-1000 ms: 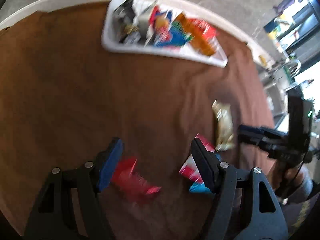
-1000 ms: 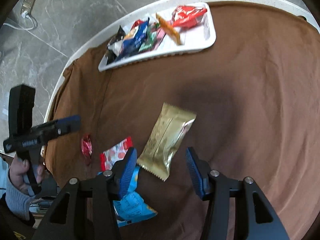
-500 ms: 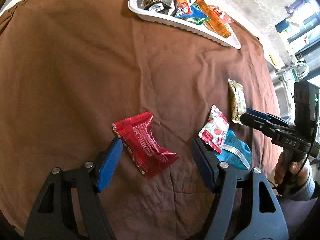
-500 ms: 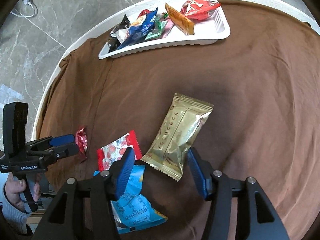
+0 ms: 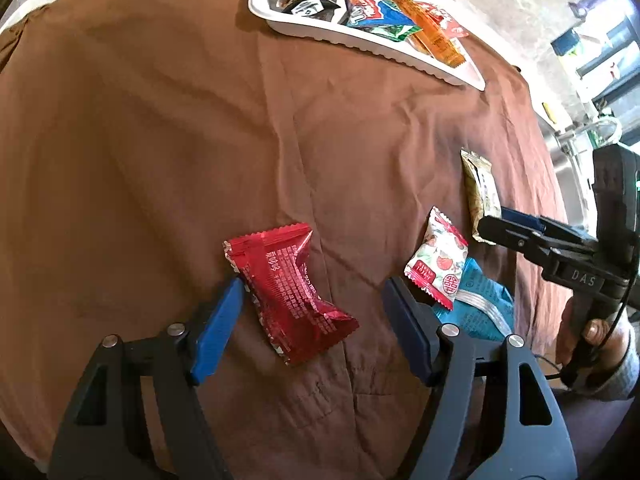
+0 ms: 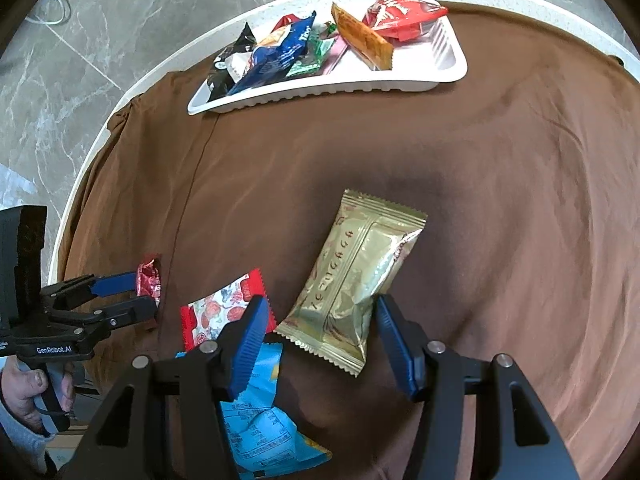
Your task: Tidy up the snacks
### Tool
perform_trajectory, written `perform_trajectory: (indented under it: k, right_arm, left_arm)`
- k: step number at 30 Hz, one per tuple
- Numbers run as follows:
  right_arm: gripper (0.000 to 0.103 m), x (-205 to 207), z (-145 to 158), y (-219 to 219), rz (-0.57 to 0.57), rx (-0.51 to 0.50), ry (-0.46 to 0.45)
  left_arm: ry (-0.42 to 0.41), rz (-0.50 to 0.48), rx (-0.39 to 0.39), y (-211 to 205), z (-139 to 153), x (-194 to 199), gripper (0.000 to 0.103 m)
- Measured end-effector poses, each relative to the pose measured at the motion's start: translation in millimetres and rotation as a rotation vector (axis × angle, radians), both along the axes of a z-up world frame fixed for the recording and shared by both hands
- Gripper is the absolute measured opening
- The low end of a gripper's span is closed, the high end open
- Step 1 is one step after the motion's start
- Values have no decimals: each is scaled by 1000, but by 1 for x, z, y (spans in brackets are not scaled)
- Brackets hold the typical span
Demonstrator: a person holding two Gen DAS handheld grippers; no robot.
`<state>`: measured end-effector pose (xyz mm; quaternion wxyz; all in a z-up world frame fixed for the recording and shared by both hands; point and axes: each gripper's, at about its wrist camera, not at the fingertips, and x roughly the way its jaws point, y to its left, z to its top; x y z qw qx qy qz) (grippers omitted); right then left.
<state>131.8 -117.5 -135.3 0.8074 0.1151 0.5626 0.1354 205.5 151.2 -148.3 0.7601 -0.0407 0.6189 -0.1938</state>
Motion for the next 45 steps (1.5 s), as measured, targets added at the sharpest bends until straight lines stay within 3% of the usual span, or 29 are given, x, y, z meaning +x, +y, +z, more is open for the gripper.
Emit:
perform_trajectory:
  k: [3, 5, 9, 13, 17, 19, 39, 45]
  right_arm:
    - [54, -1, 0, 1, 7, -22, -13]
    - [41, -2, 0, 0, 4, -20, -16]
    - [37, -2, 0, -6, -1, 4, -20]
    - [33, -1, -1, -12, -2, 38, -20]
    - [31, 0, -1, -20, -19, 95, -16]
    - [30, 0, -1, -25, -30, 129, -11]
    - [30, -3, 9, -37, -65, 240, -22]
    - [30, -1, 12, -35, -59, 252, -23]
  left_arm:
    - [-30, -30, 32, -6, 0, -4, 71]
    - [-43, -48, 49, -10, 0, -5, 69]
    - [-64, -74, 72, -15, -1, -8, 68]
    - [-72, -73, 58, -13, 0, -6, 52]
    - [-63, -64, 30, -9, -1, -4, 46]
    - [-49, -53, -1, -5, -1, -1, 32]
    - [-13, -17, -135, 13, 2, 6, 31]
    - [-1, -45, -89, 7, -1, 5, 31]
